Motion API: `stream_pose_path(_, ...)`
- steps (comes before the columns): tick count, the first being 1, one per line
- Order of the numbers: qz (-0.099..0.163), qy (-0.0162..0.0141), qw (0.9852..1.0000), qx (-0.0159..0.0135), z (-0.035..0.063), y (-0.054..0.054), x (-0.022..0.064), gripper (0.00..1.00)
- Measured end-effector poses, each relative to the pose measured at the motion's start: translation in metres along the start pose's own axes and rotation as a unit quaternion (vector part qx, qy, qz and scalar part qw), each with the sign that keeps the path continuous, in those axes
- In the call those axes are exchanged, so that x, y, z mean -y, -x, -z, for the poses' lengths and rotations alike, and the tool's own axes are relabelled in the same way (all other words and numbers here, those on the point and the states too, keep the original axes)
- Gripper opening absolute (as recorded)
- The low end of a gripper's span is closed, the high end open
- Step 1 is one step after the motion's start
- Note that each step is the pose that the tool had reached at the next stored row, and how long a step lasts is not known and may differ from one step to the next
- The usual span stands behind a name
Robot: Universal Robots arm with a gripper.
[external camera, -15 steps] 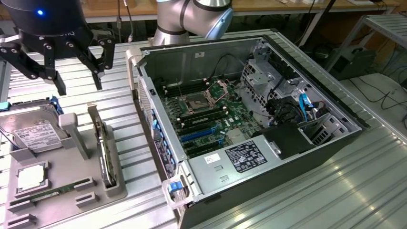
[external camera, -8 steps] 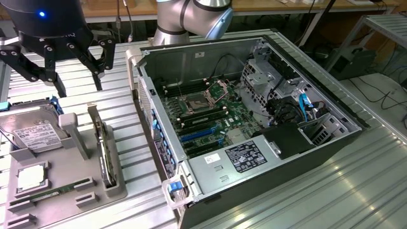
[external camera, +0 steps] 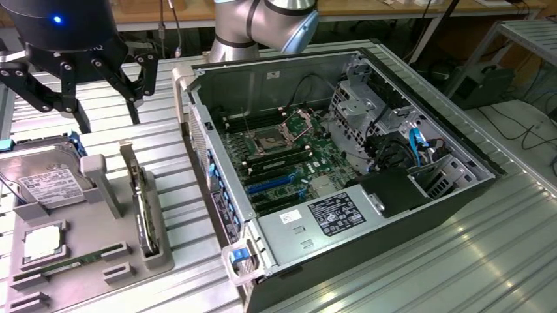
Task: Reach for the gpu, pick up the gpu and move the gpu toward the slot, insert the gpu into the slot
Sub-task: 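Pick up the gpu and move the gpu toward the slot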
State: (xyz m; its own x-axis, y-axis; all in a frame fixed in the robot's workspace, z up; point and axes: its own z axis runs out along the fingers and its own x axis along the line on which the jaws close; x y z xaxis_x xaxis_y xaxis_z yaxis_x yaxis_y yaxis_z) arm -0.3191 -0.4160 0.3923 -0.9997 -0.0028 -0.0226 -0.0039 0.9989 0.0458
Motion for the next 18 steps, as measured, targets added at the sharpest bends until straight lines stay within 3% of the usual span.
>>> stream_pose_path(6,0.006,-0.0001,1.0,-0.0003,0.0,0.0,0.0012,0.6)
stream_pose_path(12,0.018,-0.0004,0.9998,-0.0009,0.0001,0.0,0.0103,0.6)
stream_pose_path(18,0.03,-0.0019,0.9995,-0.0049,-0.0011,0.0,0.0166,0.6)
